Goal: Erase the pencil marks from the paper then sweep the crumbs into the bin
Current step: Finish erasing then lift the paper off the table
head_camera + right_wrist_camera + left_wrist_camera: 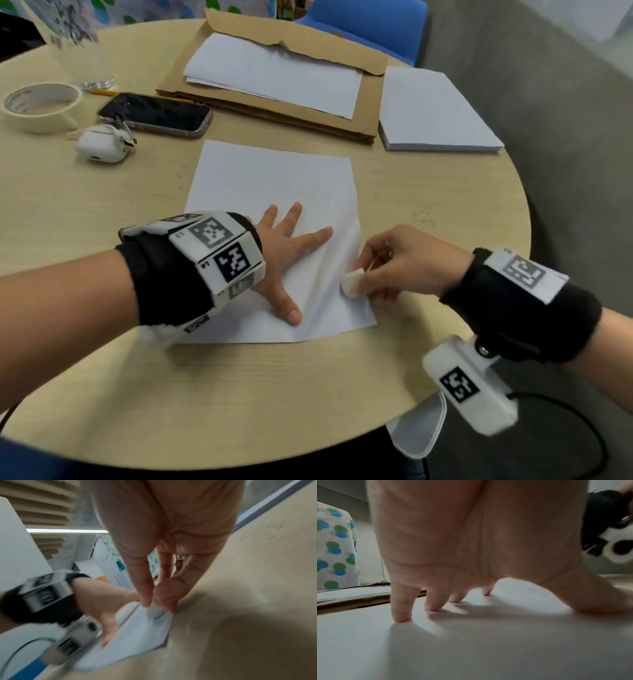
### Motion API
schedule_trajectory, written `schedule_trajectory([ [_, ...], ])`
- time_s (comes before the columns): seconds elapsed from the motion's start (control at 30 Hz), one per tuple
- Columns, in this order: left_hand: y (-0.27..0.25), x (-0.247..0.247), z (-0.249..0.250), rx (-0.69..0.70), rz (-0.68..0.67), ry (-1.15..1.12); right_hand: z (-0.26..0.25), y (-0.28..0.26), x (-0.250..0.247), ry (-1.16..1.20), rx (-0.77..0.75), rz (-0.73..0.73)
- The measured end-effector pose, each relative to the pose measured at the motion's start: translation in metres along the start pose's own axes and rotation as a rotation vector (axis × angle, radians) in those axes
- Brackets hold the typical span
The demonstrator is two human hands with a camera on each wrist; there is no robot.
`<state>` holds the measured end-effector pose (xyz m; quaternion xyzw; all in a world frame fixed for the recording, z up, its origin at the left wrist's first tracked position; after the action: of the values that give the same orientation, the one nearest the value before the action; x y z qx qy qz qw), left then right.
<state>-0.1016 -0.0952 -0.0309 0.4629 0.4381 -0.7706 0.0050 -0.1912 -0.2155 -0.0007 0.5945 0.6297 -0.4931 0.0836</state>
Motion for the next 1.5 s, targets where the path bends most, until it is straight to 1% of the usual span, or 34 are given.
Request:
schedule_trajectory([
  [0.03,0.0,0.0,0.0,0.0,-0.001,0.0,-0.001,0.0,0.0,-0.007,-0.017,0.016],
  [0.07,-0.001,-0.001,-0.001,0.001,-0.004,0.0,-0.001,-0.001,0.002,-0.043,-0.039,0.004],
  [0.17,-0.002,0.0,-0.001,0.006,-0.014,-0.004,0.0,-0.015,0.008,-0.203,-0.058,-0.147],
  [0.2,-0.002,0.0,-0.001,0.005,-0.017,-0.003,0.0,-0.017,0.006,-0.226,-0.059,-0.17],
  [0.23,-0.001,0.0,-0.001,0.003,-0.017,0.002,-0.002,-0.017,0.0,-0.226,-0.071,-0.149],
  [0.33,0.0,0.0,-0.002,-0.003,-0.017,0.004,-0.014,-0.006,-0.015,-0.186,-0.153,0.035],
  [0.4,0.0,0.0,-0.001,-0.005,-0.019,0.006,-0.021,-0.002,-0.007,-0.312,-0.216,0.099],
  [0.47,0.0,0.0,-0.002,-0.001,-0.018,0.004,-0.023,-0.008,0.006,-0.488,-0.268,0.093],
  [0.53,0.0,0.0,-0.003,0.001,-0.017,-0.01,-0.021,-0.016,0.015,-0.572,-0.311,0.005],
  [0.6,0.0,0.001,-0.003,0.001,-0.02,-0.012,-0.02,-0.017,0.013,-0.609,-0.306,-0.05],
  [0.63,0.001,0.001,-0.003,0.0,-0.02,-0.008,-0.021,-0.013,0.009,-0.611,-0.293,-0.03],
  [0.67,0.002,0.001,-0.004,0.0,-0.018,-0.002,-0.023,-0.008,0.005,-0.599,-0.29,0.022],
  [0.73,0.002,0.001,-0.004,0.003,-0.014,0.0,-0.029,-0.001,0.003,-0.585,-0.318,0.109],
  [0.8,0.001,0.0,-0.003,0.005,-0.013,-0.008,-0.03,-0.003,0.01,-0.647,-0.369,0.122],
  [0.87,0.001,0.001,-0.004,0.005,-0.013,-0.016,-0.027,-0.012,0.019,-0.732,-0.406,0.059],
  [0.93,0.002,0.001,-0.003,0.005,-0.01,-0.014,-0.026,-0.015,0.018,-0.776,-0.401,-0.027],
  [0.97,0.002,0.002,-0.004,0.005,-0.008,-0.009,-0.028,-0.013,0.015,-0.776,-0.391,-0.037],
  [1.1,0.002,0.001,-0.004,0.009,-0.007,-0.015,-0.036,-0.004,0.007,-0.721,-0.414,0.124],
  [1.13,0.002,0.001,-0.004,0.01,-0.006,-0.016,-0.035,-0.007,0.01,-0.737,-0.426,0.137],
  [1.17,0.002,0.0,-0.004,0.01,-0.004,-0.016,-0.032,-0.012,0.014,-0.761,-0.435,0.124],
  [1.3,0.003,0.002,-0.003,0.005,0.001,-0.002,-0.026,-0.019,0.018,-0.835,-0.412,-0.035],
  [1.33,0.003,0.002,-0.003,0.006,0.002,0.0,-0.029,-0.014,0.015,-0.825,-0.4,-0.029],
  [1.43,0.002,0.002,-0.003,0.014,0.005,-0.002,-0.037,-0.004,0.008,-0.785,-0.408,0.118],
  [1.47,0.002,0.001,-0.003,0.017,0.008,-0.006,-0.036,-0.006,0.01,-0.795,-0.424,0.144],
  [1.5,0.002,0.0,-0.004,0.02,0.012,-0.01,-0.033,-0.011,0.013,-0.814,-0.433,0.134],
])
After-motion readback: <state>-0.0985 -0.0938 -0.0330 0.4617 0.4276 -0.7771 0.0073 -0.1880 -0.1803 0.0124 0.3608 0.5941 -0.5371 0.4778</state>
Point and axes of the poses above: each hand's wrist, its own y-axis towards the middle knuckle, its own x-axis out of the palm, z = x × y, the point moved 6 cm from there along y, towards the middle knuckle, and after that the axes turned 13 degrees about -y, right-handed, at the moved point
